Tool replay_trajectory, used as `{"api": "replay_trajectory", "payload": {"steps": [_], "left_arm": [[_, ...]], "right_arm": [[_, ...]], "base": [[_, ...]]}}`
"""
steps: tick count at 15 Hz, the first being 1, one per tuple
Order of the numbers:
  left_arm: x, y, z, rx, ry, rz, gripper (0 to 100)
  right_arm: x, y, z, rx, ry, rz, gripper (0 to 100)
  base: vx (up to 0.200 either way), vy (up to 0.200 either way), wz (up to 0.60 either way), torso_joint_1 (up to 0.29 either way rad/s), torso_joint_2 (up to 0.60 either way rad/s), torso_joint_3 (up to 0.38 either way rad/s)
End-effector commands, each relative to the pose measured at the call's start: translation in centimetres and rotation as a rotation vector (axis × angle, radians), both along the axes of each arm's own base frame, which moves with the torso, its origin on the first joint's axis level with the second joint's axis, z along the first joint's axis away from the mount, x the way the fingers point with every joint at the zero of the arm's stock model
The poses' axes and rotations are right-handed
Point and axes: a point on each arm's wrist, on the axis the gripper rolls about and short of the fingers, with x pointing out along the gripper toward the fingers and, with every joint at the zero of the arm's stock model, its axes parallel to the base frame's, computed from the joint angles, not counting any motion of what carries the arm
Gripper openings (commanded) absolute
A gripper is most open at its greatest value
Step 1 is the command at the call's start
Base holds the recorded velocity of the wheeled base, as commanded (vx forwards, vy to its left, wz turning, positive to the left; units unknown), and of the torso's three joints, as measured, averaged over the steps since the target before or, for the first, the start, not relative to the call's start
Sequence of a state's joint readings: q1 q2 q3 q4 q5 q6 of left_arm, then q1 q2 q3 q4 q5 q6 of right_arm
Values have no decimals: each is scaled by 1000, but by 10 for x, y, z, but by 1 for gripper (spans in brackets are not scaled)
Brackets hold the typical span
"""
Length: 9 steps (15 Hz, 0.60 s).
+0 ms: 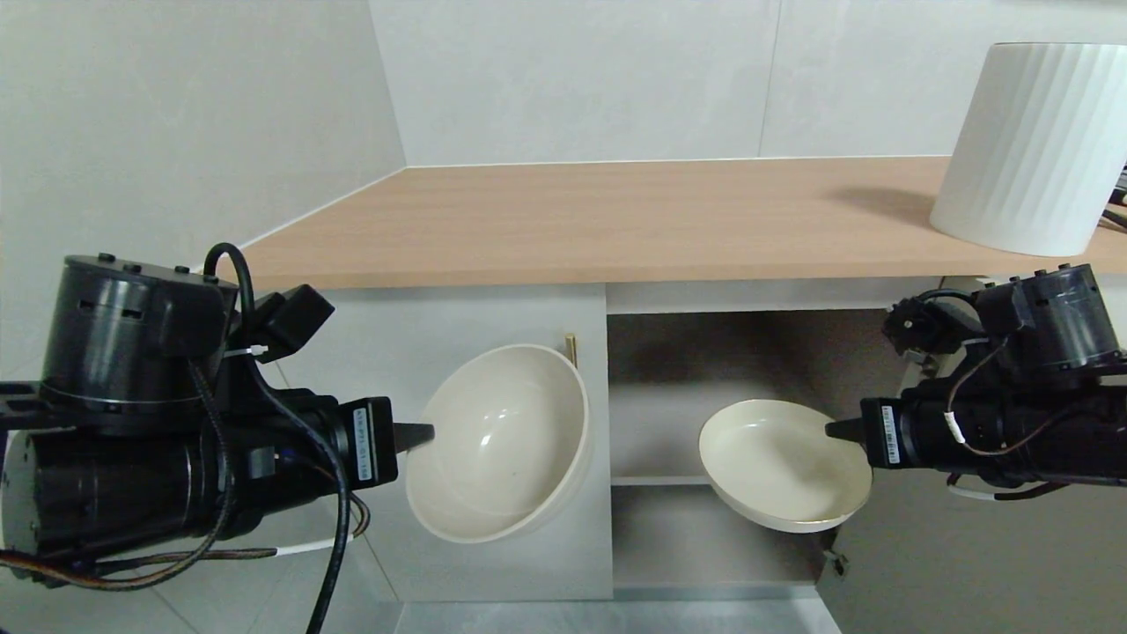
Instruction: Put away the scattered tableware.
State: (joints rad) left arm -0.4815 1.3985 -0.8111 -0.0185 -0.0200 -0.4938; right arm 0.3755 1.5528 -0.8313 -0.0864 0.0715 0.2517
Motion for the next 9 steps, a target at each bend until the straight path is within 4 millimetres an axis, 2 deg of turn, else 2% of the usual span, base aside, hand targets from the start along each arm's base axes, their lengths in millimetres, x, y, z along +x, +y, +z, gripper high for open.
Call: {"api": "replay_trajectory", "payload": {"steps": [1, 5, 9], "left_arm": [[0, 0, -1, 3, 1, 0, 0], [0, 0, -1, 3, 2, -1, 0], [2, -1, -2, 5, 8, -1, 0]], "right_arm": [[1, 0, -2, -3, 7, 1, 0], [5, 2, -7, -5, 13, 2, 0], [29, 13, -42, -40, 96, 5, 0]], "base": [[0, 0, 0, -36, 124, 90], [0, 0, 0, -6, 30, 21], [0, 0, 0, 0, 0, 0]]}}
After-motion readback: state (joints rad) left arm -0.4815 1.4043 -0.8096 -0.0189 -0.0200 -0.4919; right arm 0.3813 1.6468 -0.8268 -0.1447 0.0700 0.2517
